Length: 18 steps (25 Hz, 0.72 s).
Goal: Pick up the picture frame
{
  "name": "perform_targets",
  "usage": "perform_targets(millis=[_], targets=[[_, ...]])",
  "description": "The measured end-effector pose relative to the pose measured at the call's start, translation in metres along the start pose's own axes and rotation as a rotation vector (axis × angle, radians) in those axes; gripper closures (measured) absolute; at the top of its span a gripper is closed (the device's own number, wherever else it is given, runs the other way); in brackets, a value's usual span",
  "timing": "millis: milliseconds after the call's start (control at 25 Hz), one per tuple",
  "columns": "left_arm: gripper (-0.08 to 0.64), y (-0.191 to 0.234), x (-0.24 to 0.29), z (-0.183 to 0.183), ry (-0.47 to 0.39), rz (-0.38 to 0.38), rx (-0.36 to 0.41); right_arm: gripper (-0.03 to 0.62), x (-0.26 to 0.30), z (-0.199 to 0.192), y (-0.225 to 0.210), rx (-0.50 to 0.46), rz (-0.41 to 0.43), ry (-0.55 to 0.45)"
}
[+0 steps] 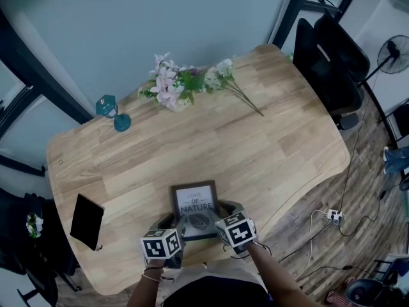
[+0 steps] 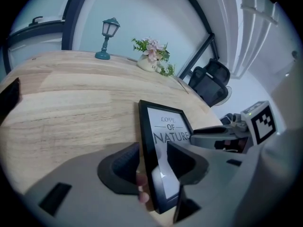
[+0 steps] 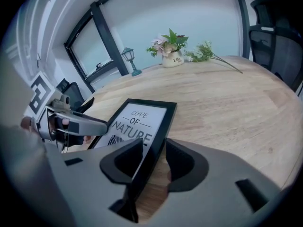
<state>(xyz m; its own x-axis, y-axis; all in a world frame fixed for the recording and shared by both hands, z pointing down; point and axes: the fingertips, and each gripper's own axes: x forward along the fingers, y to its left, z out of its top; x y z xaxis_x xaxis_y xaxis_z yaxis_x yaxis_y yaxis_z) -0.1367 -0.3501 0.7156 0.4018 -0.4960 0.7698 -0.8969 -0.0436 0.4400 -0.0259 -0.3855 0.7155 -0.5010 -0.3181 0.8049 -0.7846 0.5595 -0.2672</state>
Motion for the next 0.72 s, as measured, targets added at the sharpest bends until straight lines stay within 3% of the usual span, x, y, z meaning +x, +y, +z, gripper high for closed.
perform_targets(millis=[360, 720], targets=[[0.405, 0.0024, -0.002, 0.0033, 0.008, 0.084, 0.079, 0.463, 0.0003, -0.0014, -0.0014, 0.014, -0.026, -0.026], [0.408, -0.0032, 0.0007, 0.0037, 0.022, 0.107, 0.077, 0.468, -0.001, -0.0021, -0.004, 0.037, -0.051, -0.048]])
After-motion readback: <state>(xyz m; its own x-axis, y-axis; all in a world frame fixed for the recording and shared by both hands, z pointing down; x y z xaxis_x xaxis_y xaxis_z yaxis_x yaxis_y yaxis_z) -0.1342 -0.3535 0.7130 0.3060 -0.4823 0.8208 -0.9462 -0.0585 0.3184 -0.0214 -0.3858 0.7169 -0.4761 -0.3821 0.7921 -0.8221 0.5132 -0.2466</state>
